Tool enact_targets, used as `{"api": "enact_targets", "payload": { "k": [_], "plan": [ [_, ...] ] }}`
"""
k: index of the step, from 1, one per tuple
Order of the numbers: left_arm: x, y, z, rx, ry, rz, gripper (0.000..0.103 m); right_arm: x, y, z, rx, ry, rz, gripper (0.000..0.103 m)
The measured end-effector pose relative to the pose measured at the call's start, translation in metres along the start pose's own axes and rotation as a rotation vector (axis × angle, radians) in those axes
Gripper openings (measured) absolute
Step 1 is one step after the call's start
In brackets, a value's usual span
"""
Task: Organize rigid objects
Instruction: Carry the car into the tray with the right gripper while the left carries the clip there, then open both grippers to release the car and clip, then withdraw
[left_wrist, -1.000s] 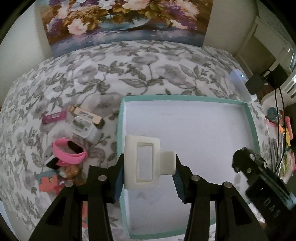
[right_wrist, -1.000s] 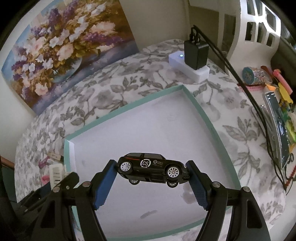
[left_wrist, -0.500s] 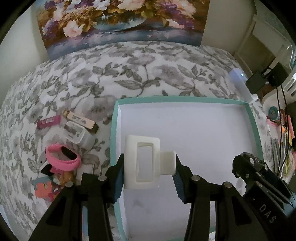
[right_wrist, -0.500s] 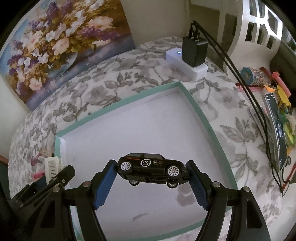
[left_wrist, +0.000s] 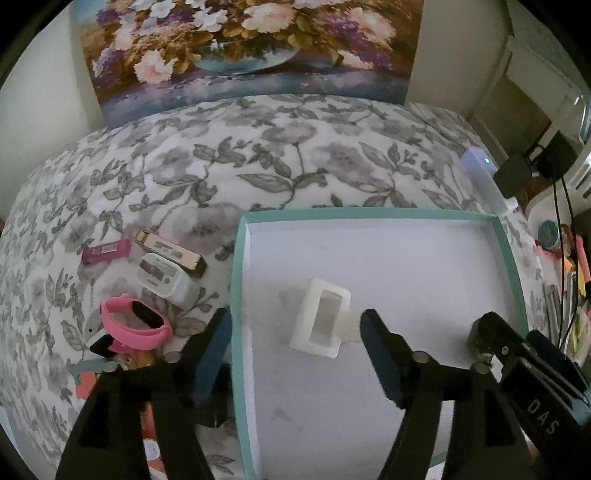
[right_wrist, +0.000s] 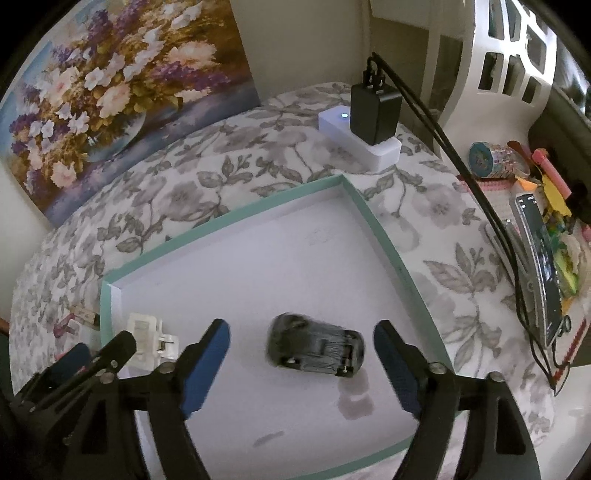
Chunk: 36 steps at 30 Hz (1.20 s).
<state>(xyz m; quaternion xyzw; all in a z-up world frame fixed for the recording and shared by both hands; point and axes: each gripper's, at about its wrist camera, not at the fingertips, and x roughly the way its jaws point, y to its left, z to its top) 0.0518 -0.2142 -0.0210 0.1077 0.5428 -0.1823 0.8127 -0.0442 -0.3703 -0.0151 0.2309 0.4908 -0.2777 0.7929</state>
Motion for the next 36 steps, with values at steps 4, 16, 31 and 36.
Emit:
{"api": "enact_targets", "payload": {
  "k": [4,16,31,36],
  "plan": [
    [-0.006,0.007,0.001,-0.020,-0.017,0.009,0.081,-0.001,-0.002,0.000,0.004,-0.006,-0.010,0.101],
    [-0.035,0.058,-0.004,-0.119,-0.148,0.101,0.098,-0.010,0.009,-0.007,-0.036,-0.037,-0.025,0.103],
    [-0.103,0.149,-0.023,-0.286,-0.259,0.141,0.098,-0.061,0.080,-0.023,-0.171,-0.143,0.104,0.103],
    [-0.114,0.174,-0.036,-0.323,-0.208,0.219,0.098,-0.072,0.115,-0.032,-0.236,-0.163,0.198,0.103]
  ]
}}
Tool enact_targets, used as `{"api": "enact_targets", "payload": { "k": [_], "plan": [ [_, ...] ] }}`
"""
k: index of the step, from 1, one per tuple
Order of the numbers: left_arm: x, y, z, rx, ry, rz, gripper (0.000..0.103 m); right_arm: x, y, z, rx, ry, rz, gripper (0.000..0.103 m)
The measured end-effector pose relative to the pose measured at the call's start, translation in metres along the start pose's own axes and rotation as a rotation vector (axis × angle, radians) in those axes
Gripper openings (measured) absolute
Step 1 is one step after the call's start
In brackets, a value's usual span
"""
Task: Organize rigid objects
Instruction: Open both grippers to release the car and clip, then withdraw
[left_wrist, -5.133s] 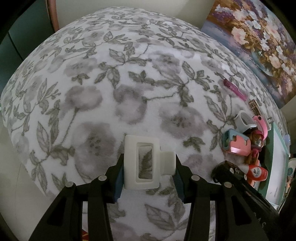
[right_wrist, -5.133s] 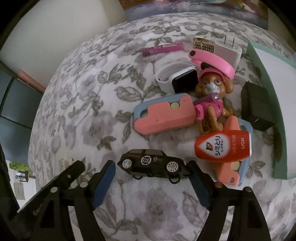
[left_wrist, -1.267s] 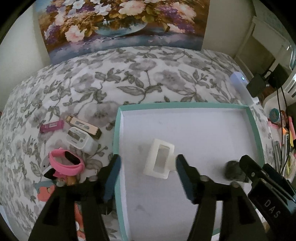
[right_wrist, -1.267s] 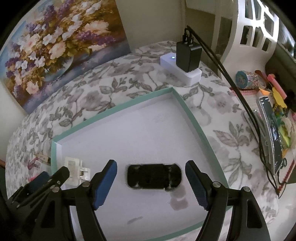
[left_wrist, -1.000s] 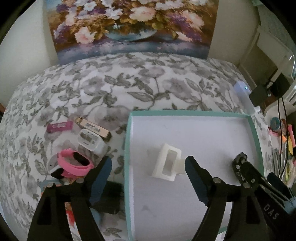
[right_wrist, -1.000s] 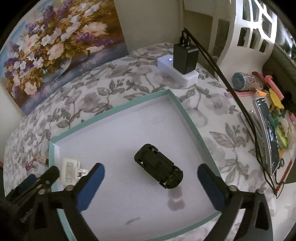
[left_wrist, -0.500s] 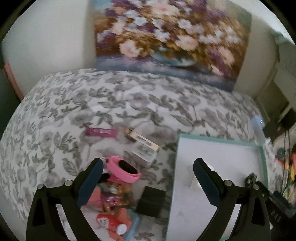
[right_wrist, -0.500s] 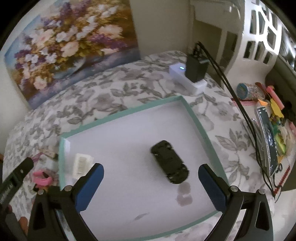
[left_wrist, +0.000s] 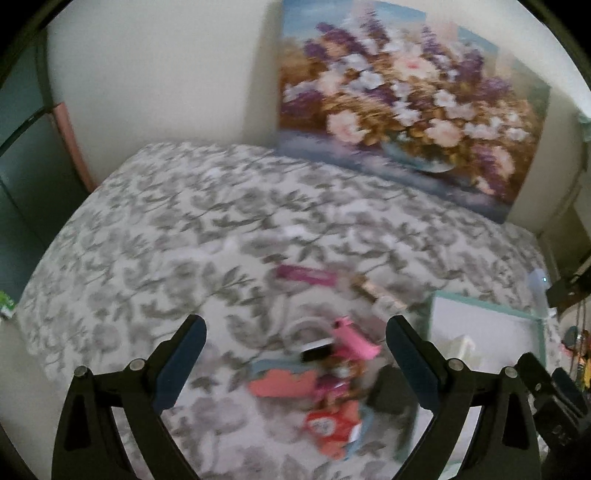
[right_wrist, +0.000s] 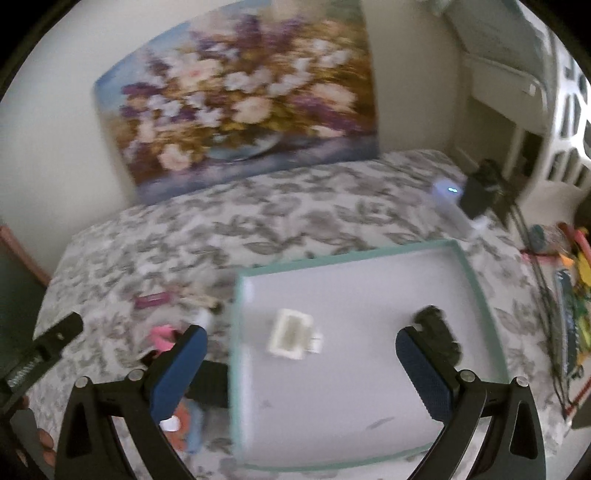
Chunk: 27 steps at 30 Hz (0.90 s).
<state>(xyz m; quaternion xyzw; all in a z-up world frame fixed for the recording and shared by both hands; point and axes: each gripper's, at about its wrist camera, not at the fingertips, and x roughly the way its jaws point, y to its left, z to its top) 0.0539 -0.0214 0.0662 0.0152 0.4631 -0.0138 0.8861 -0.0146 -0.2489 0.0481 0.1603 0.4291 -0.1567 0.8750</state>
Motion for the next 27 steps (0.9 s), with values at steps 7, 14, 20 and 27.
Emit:
{"api": "enact_targets", "payload": {
  "k": [7,14,20,27],
  "plan": [
    [-0.004,0.035,-0.008,-0.033,0.028,0.078,0.098,0.009,0.041,-0.013,-0.055,0.033,0.095,0.103],
    [0.001,0.062,-0.015,-0.079,0.063,0.085,0.098,0.020,0.073,-0.028,-0.102,0.078,0.165,0.103],
    [0.017,0.076,-0.023,-0.123,0.124,0.067,0.098,0.032,0.096,-0.042,-0.154,0.134,0.192,0.103],
    [0.049,0.091,-0.037,-0.179,0.238,0.078,0.098,0.055,0.108,-0.061,-0.198,0.221,0.182,0.103]
  ]
}}
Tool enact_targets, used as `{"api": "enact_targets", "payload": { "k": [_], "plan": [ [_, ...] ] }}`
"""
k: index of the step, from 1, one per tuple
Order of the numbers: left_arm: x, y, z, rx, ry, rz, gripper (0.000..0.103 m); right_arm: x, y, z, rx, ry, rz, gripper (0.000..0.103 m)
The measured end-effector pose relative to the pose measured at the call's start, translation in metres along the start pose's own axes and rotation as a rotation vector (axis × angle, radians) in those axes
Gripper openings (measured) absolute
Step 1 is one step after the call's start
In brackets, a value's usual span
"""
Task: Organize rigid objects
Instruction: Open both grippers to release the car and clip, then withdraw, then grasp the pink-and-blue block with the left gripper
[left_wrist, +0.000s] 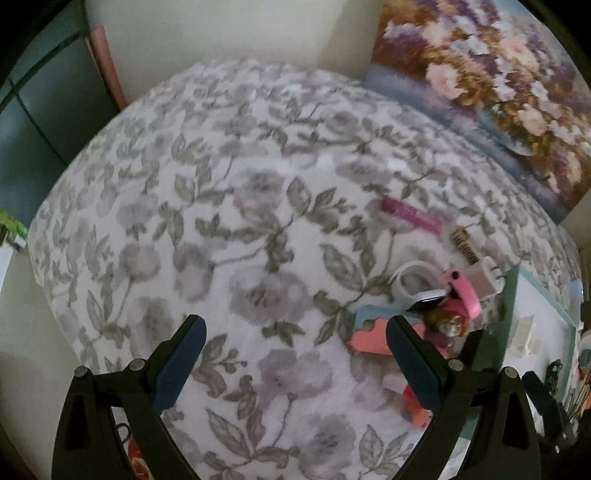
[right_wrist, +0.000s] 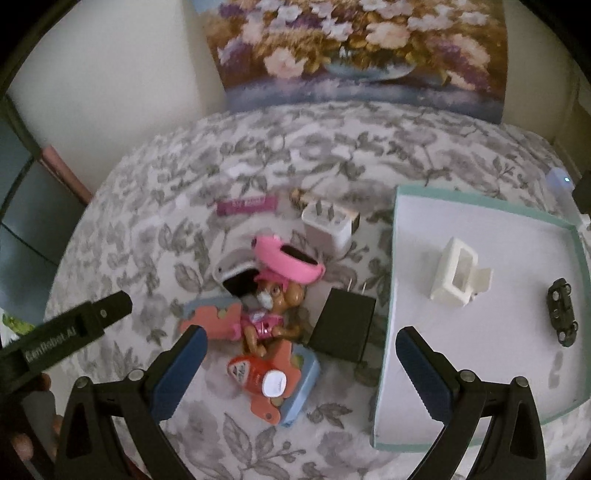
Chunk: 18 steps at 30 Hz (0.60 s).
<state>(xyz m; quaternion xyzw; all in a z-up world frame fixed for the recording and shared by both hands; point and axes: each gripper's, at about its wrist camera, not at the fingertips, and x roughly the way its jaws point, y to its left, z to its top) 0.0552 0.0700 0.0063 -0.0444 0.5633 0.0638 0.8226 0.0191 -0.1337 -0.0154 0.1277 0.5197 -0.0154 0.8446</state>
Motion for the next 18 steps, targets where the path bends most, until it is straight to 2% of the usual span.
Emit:
{"api": "enact_targets", "payload": {
  "k": [7,18],
  "plan": [
    [0.025,0.003,-0.002,-0.005,0.081,-0.009,0.098,0.018,0.009,-0.009,-0.024,0.078,0.017,0.103],
    [0.049,-0.037,-0.005,0.133,0.148,-0.093,0.098,0.011,-0.020,-0.003,0.042,0.072,-0.075,0.103]
  ]
}}
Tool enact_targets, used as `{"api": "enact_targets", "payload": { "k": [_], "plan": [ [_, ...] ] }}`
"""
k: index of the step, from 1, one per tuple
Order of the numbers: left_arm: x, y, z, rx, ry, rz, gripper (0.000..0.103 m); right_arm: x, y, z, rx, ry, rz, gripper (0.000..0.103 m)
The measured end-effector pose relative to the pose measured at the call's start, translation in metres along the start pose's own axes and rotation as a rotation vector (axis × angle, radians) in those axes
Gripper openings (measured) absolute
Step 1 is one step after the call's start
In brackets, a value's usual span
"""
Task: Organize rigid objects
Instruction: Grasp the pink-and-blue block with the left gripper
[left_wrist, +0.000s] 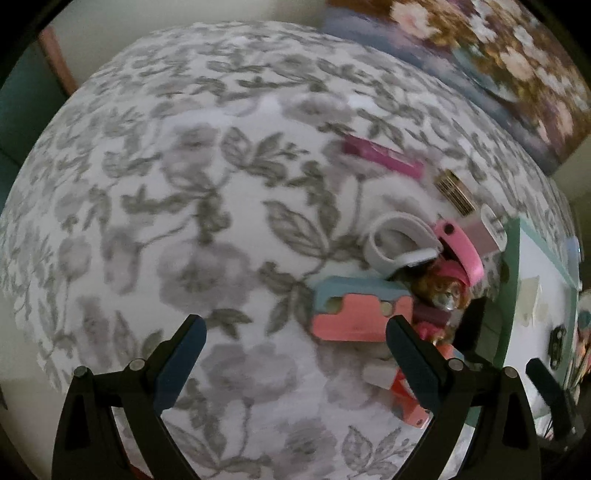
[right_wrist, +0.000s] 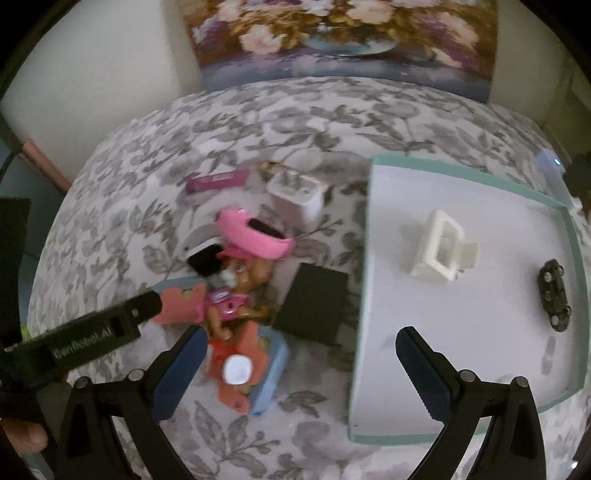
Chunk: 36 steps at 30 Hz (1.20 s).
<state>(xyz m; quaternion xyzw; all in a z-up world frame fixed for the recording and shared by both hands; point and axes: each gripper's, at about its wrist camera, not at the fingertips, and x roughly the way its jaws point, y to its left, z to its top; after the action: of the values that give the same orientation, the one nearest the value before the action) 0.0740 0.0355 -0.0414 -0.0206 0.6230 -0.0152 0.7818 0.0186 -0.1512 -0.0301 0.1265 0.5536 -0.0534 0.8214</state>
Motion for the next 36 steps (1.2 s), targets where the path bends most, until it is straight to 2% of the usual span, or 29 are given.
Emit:
{"api": "enact_targets", "payload": {
  "k": [6,9,14,21,22,23,24,25,29,36],
  "plan": [
    [0.015,-0.014,0.003,0.029,0.017,-0.029,0.098,0.002,-0.010,0.002,0.027,0.013,-0.006,0.103],
    [0.023,-0.018,0.007,0.015,0.027,-0.071,0.098,0.002,-0.011,0.002,0.030,0.014,-0.004,0.103],
    [0.028,-0.020,0.010,-0.008,0.011,-0.095,0.098,0.004,-0.010,0.002,0.025,0.023,-0.007,0.103],
    [0.040,-0.036,0.021,0.033,0.006,-0.041,0.097,0.007,-0.013,0.003,0.032,0.033,-0.013,0.103],
    [0.041,-0.038,0.021,0.038,0.005,-0.039,0.096,0.007,-0.014,0.003,0.034,0.035,-0.014,0.103],
    [0.040,-0.039,0.020,0.043,0.008,-0.047,0.089,0.007,-0.014,0.003,0.034,0.036,-0.014,0.103],
    [0.041,-0.041,0.020,0.047,0.015,-0.059,0.078,0.007,-0.014,0.003,0.033,0.037,-0.014,0.103],
    [0.042,-0.043,0.019,0.052,0.023,-0.060,0.073,0.007,-0.014,0.003,0.033,0.038,-0.014,0.103],
    [0.042,-0.046,0.012,0.059,0.030,-0.057,0.072,0.006,-0.011,0.002,0.025,0.038,-0.015,0.103],
    [0.041,-0.027,0.005,-0.002,0.069,-0.039,0.072,0.008,0.004,-0.002,-0.025,0.050,-0.010,0.103]
  ]
}}
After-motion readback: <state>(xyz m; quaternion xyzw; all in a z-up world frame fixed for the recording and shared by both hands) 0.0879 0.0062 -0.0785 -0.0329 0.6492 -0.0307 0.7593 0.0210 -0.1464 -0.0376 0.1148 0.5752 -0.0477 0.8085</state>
